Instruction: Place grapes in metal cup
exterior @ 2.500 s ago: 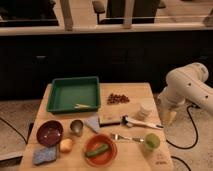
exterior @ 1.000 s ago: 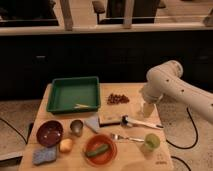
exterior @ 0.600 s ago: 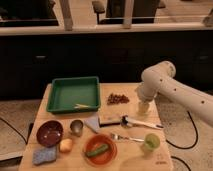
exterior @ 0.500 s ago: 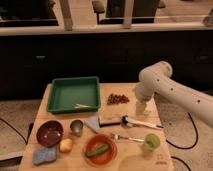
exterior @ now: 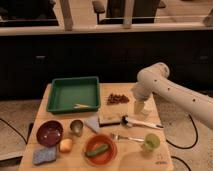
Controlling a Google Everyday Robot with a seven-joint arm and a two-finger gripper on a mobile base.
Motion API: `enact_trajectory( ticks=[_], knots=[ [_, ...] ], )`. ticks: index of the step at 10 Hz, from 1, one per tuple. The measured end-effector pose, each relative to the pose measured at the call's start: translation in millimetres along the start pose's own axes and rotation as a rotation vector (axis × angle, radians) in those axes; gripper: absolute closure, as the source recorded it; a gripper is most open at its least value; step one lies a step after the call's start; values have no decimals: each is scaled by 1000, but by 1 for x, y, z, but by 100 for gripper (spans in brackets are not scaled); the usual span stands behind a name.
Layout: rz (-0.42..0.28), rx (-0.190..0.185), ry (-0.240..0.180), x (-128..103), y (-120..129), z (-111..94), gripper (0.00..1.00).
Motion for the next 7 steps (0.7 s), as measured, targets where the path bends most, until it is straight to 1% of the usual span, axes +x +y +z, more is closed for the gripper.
enact_trajectory(
  ticks=[3, 4, 7],
  knots=[
    [6, 3, -11, -3, -9, 14, 20],
    [13, 2, -21, -6, -14, 22, 20],
    [30, 1, -34, -8, -27, 41, 20]
  ],
)
